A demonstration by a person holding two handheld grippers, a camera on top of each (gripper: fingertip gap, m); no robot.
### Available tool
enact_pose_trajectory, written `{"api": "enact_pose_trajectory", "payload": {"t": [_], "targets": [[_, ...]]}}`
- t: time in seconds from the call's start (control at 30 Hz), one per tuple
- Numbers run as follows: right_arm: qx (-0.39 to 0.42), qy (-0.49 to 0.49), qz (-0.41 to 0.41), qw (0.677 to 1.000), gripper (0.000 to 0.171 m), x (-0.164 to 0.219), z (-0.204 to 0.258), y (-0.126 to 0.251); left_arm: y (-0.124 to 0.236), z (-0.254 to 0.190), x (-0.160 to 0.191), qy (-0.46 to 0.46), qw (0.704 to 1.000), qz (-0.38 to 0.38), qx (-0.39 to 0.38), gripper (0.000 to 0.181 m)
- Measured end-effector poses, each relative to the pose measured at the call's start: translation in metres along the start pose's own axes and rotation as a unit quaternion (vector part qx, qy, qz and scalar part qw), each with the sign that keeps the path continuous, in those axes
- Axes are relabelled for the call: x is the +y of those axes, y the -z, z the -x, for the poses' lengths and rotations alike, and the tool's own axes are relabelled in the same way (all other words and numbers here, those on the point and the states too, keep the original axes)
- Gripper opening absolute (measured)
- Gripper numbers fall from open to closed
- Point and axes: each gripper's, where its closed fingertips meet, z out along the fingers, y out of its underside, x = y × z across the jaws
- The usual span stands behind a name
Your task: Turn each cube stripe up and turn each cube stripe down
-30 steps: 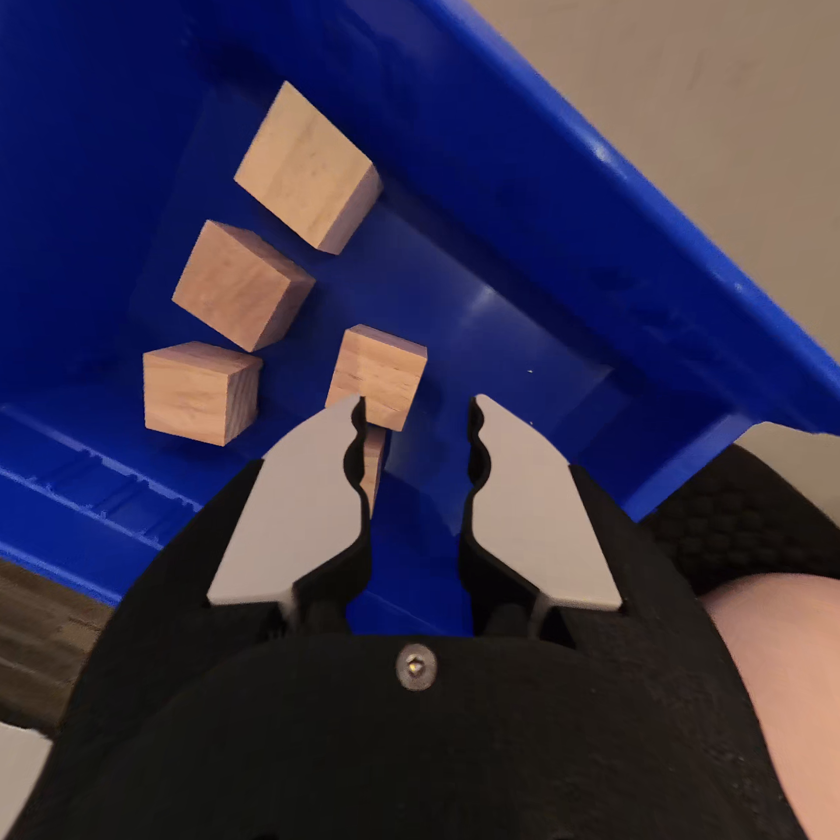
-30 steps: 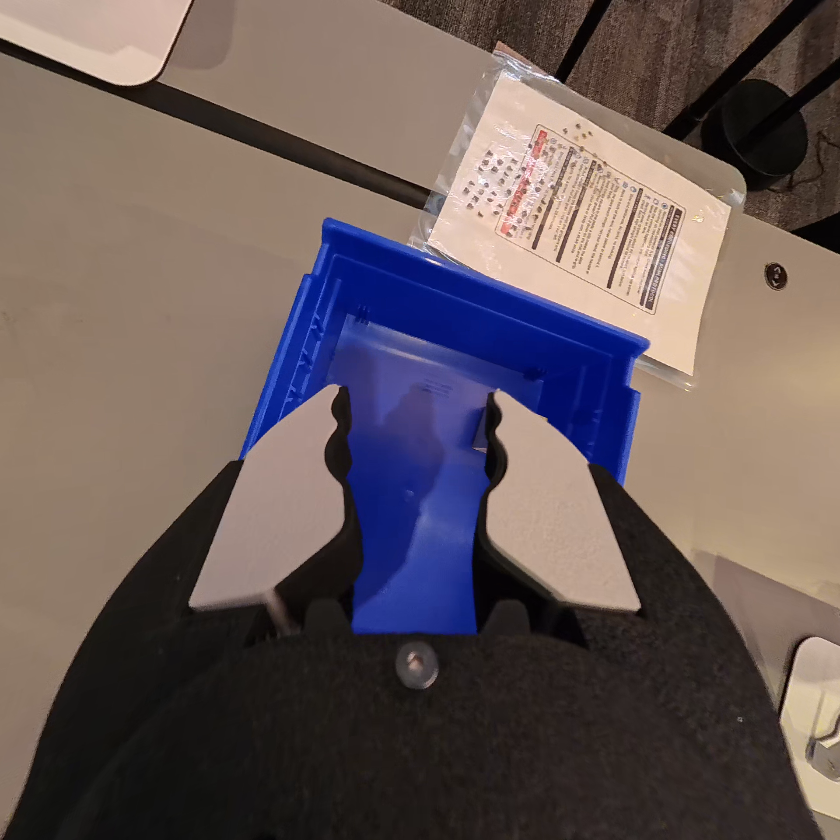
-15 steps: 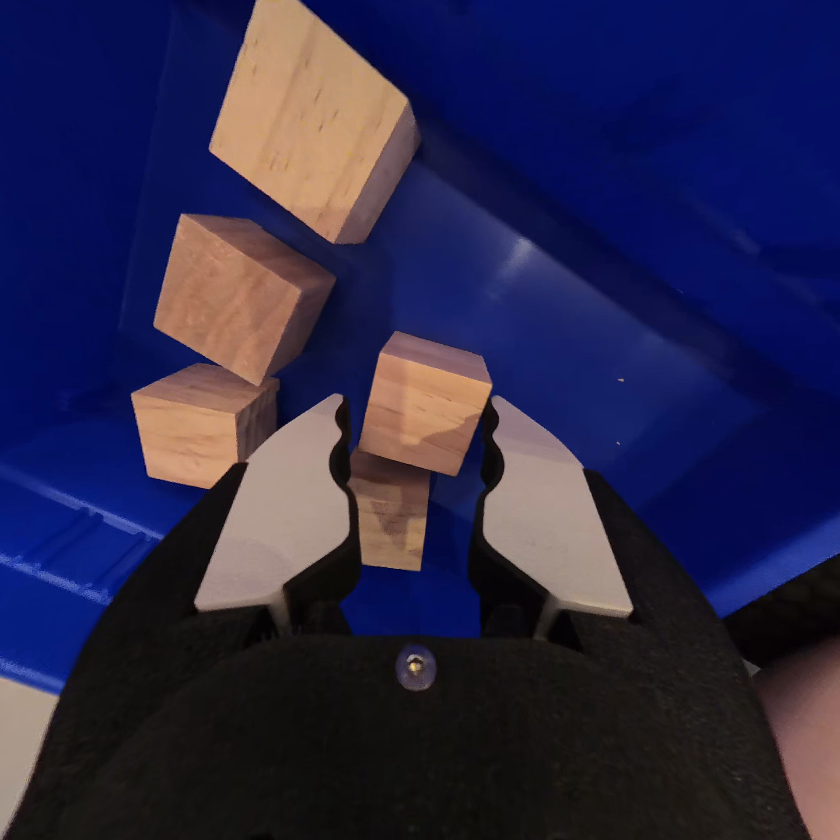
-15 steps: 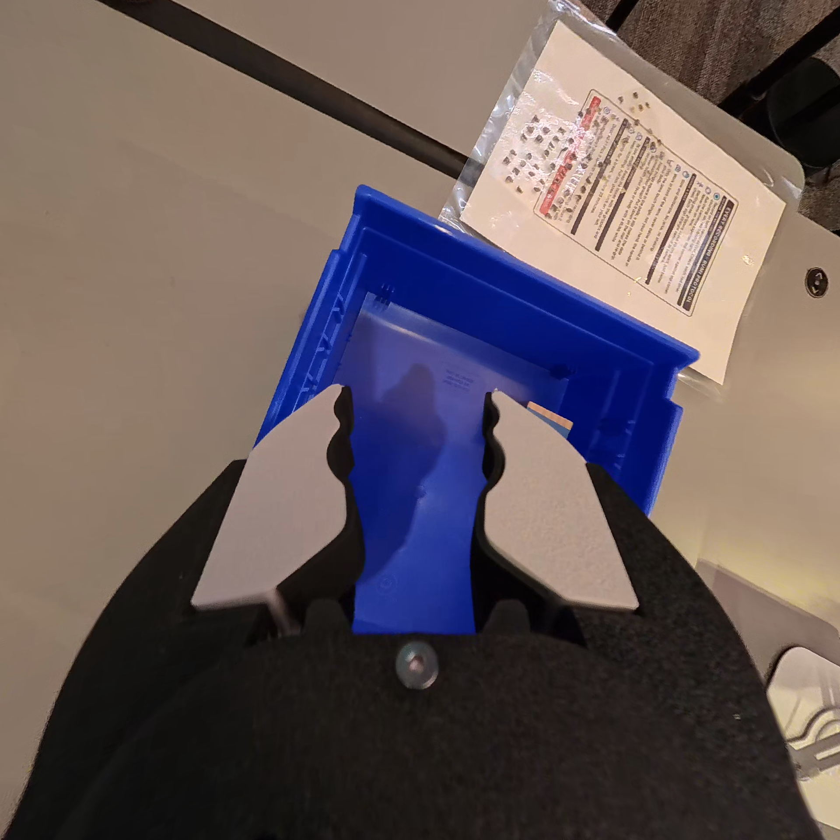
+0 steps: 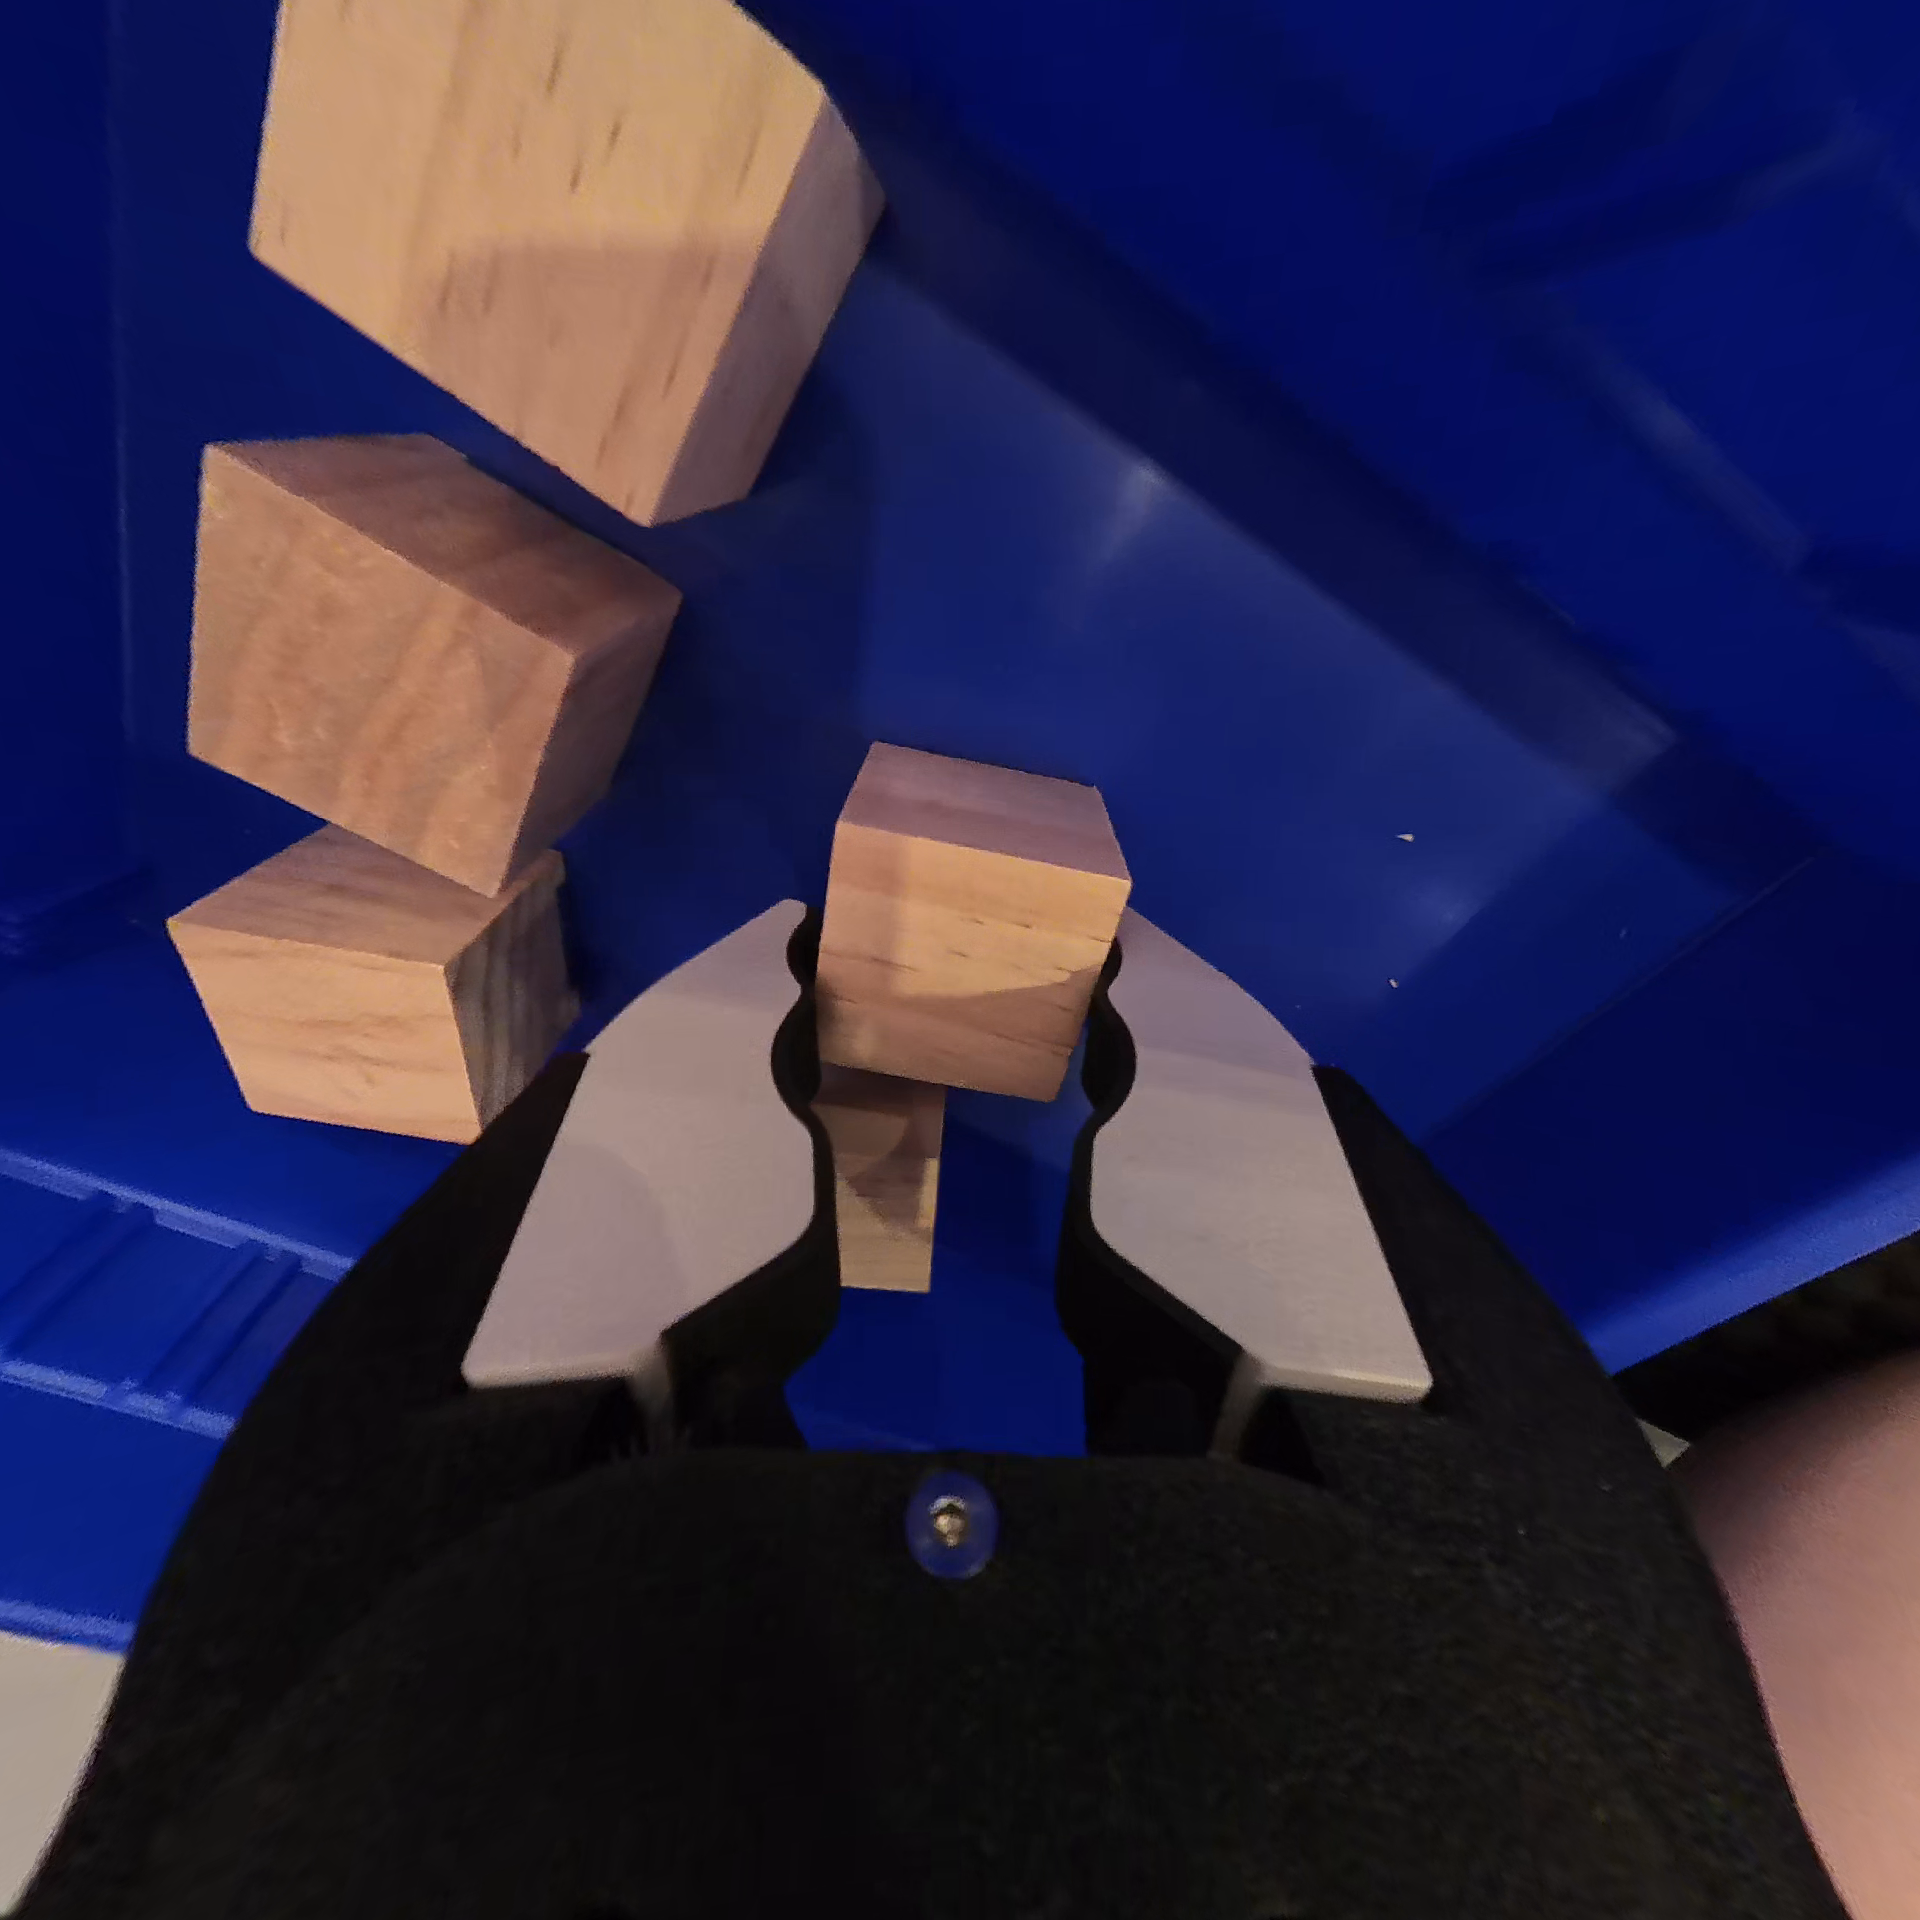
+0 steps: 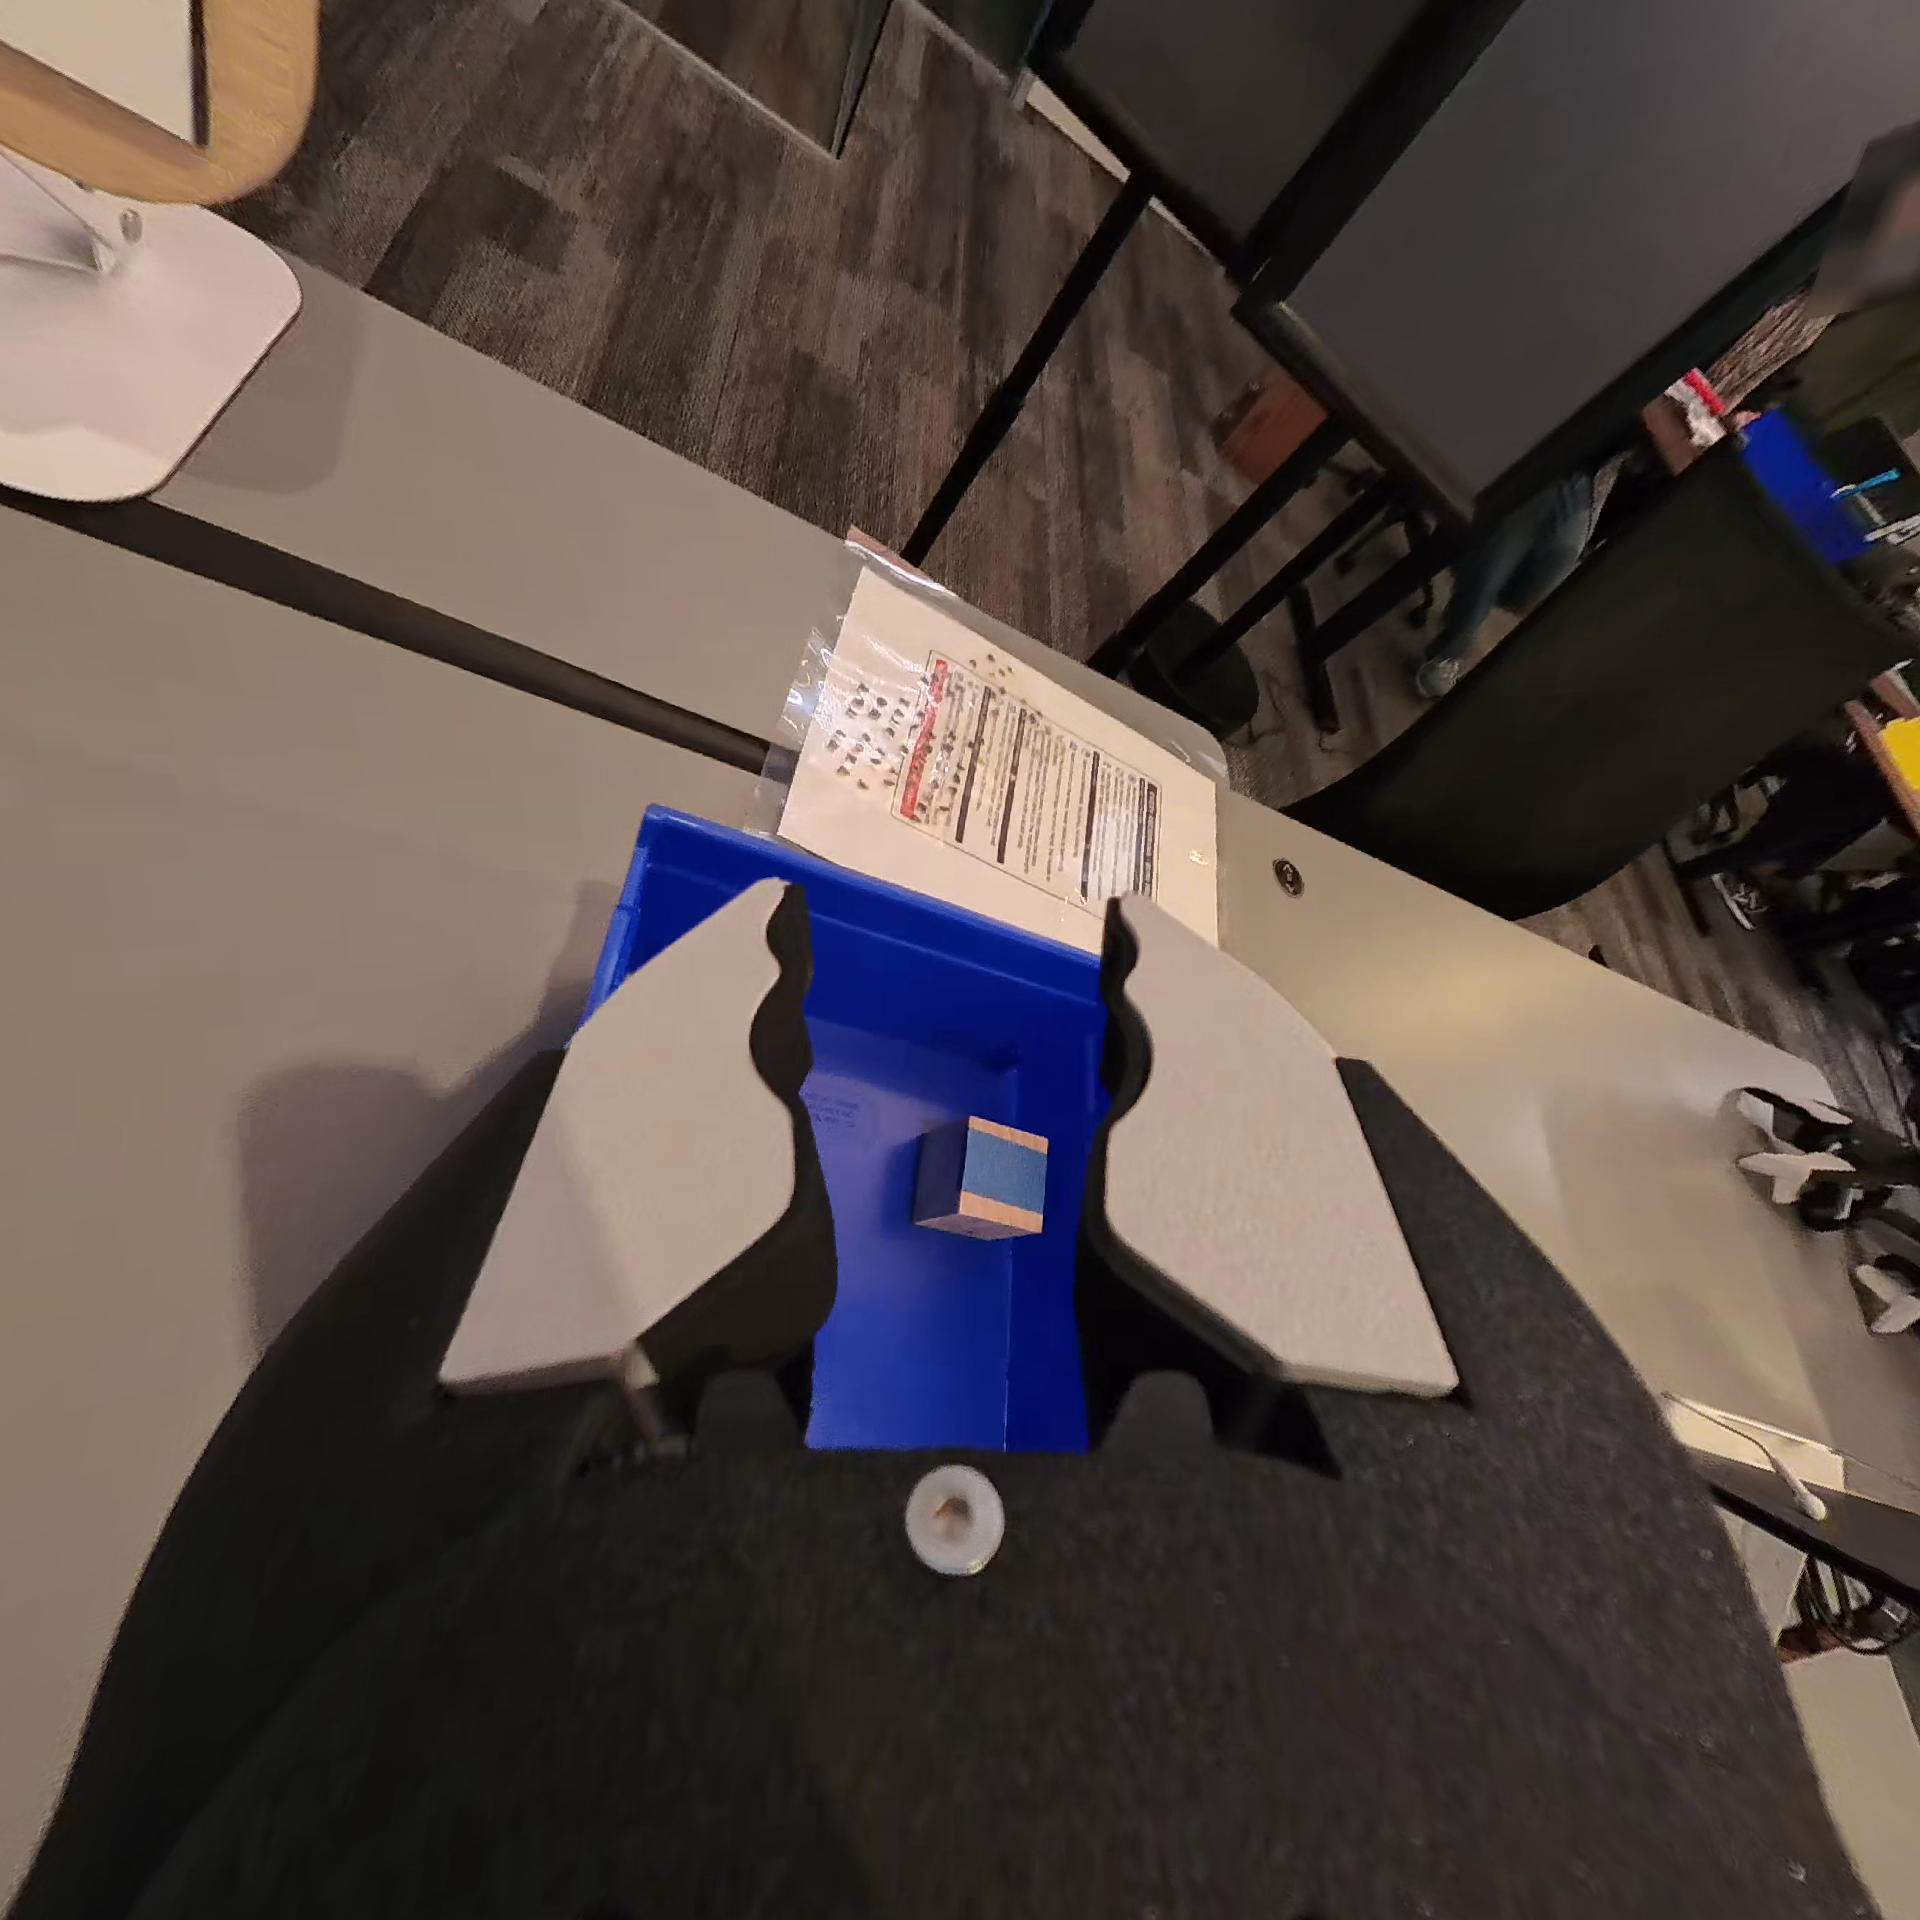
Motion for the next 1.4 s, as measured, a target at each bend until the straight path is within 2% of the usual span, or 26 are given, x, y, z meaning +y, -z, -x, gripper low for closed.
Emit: {"api": "enact_pose_trajectory", "payload": {"t": [0.23, 0.37, 0.5, 0.6, 0.7, 0.8, 0.87, 0.9, 0.97, 1.03, 1.17, 1.4], "targets": [[0.0, 0.012, -0.004, 1.0, 0.054, -0.003, 0.005, 0.003, 0.018, -0.003, -0.005, -0.002, 1.0, -0.02, -0.014, 0.048], [-0.01, 0.021, 0.005, 1.0, 0.054, -0.001, 0.012, 0.001, 0.041, -0.006, -0.015, -0.012, 0.997, -0.074, -0.029, 0.048], [-0.033, 0.033, -0.001, 0.999, 0.055, -0.005, 0.026, 0.004, 0.088, -0.018, -0.035, -0.042, 0.977, -0.205, -0.037, 0.048], [-0.082, 0.049, -0.036, 0.995, 0.055, -0.02, 0.054, 0.017, 0.139, -0.04, -0.059, -0.083, 0.936, -0.341, -0.025, 0.048], [-0.182, 0.091, -0.128, 0.971, 0.055, -0.05, 0.11, 0.046, 0.191, -0.058, -0.09, -0.094, 0.882, -0.461, -0.015, 0.047], [-0.319, 0.129, -0.244, 0.907, 0.05, -0.074, 0.183, 0.099, 0.226, -0.091, -0.119, -0.08, 0.842, -0.522, 0.108, 0.047], [-0.376, 0.145, -0.297, 0.865, 0.05, -0.08, 0.222, 0.131, 0.232, -0.106, -0.137, -0.078, 0.831, -0.534, 0.135, 0.047], [-0.393, 0.158, -0.321, 0.847, 0.053, -0.081, 0.238, 0.146, 0.235, -0.113, -0.147, -0.068, 0.824, -0.54, 0.156, 0.047], [-0.388, 0.187, -0.363, 0.827, 0.062, -0.081, 0.26, 0.166, 0.245, -0.135, -0.165, -0.041, 0.795, -0.552, 0.248, 0.047], [-0.35, 0.21, -0.4, 0.821, 0.068, -0.083, 0.271, 0.178, 0.253, -0.156, -0.182, -0.019, 0.756, -0.558, 0.342, 0.046], [-0.288, 0.202, -0.472, 0.808, 0.066, -0.091, 0.268, 0.2, 0.248, -0.192, -0.202, -0.016, 0.724, -0.524, 0.447, 0.046], [-0.271, 0.21, -0.485, 0.804, 0.058, -0.092, 0.262, 0.204, 0.244, -0.219, -0.214, -0.025, 0.714, -0.507, 0.482, 0.046]]}}
